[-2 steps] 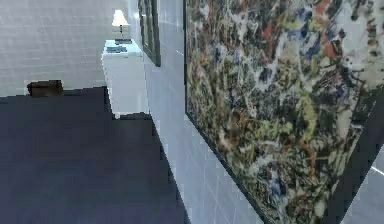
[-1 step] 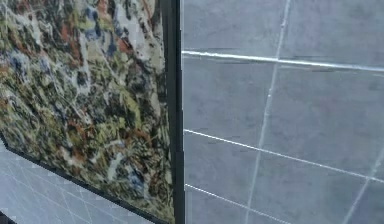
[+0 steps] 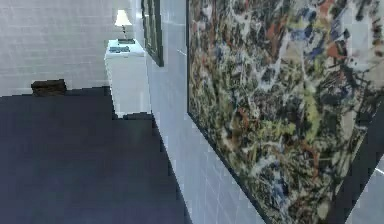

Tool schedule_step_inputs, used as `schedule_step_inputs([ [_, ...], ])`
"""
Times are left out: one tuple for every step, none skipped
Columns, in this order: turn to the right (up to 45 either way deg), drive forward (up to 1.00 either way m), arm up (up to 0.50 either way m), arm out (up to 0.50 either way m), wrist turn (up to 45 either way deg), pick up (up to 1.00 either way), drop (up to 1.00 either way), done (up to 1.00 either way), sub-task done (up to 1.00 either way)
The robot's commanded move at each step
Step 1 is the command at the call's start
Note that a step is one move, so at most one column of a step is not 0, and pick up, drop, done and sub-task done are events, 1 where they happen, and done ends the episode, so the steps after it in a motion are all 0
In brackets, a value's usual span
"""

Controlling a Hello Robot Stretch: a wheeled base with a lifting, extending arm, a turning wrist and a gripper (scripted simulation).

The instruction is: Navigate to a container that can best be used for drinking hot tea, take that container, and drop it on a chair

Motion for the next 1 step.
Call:
schedule_step_inputs([
  [-45.0, 0.00, 0.00, 0.00, 0.0, 0.00, 0.00, 0.00, 0.00],
])
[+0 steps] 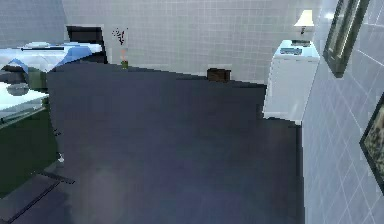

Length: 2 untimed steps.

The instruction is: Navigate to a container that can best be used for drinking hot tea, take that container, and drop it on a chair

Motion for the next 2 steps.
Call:
schedule_step_inputs([
  [-9.0, 0.00, 0.00, 0.00, 0.0, 0.00, 0.00, 0.00, 0.00],
  [0.0, 0.30, 0.00, 0.00, 0.0, 0.00, 0.00, 0.00, 0.00],
])
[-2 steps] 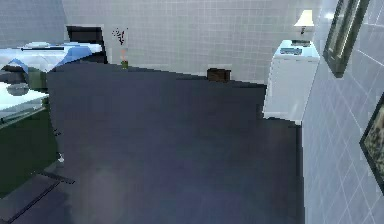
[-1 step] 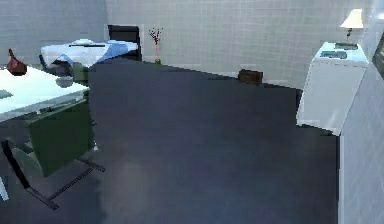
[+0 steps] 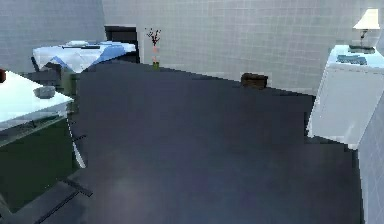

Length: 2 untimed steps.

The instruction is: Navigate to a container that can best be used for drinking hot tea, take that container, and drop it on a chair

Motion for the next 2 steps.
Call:
schedule_step_inputs([
  [-45.0, 0.00, 0.00, 0.00, 0.0, 0.00, 0.00, 0.00, 0.00],
  [-30.0, 0.00, 0.00, 0.00, 0.0, 0.00, 0.00, 0.00, 0.00],
])
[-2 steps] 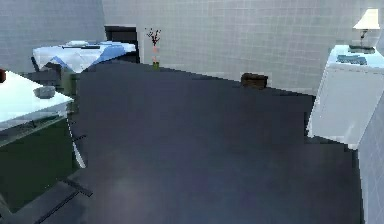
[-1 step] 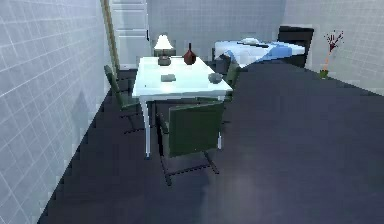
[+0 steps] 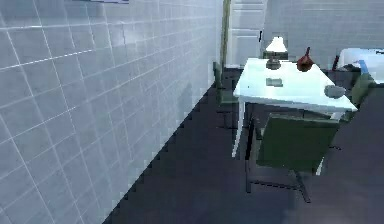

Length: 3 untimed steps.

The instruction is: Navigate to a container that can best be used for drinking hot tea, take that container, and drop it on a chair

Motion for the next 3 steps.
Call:
schedule_step_inputs([
  [0.0, 0.90, 0.00, 0.00, 0.0, 0.00, 0.00, 0.00, 0.00],
  [-15.0, 0.00, 0.00, 0.00, 0.0, 0.00, 0.00, 0.00, 0.00],
  [9.0, 0.00, 0.00, 0.00, 0.0, 0.00, 0.00, 0.00, 0.00],
])
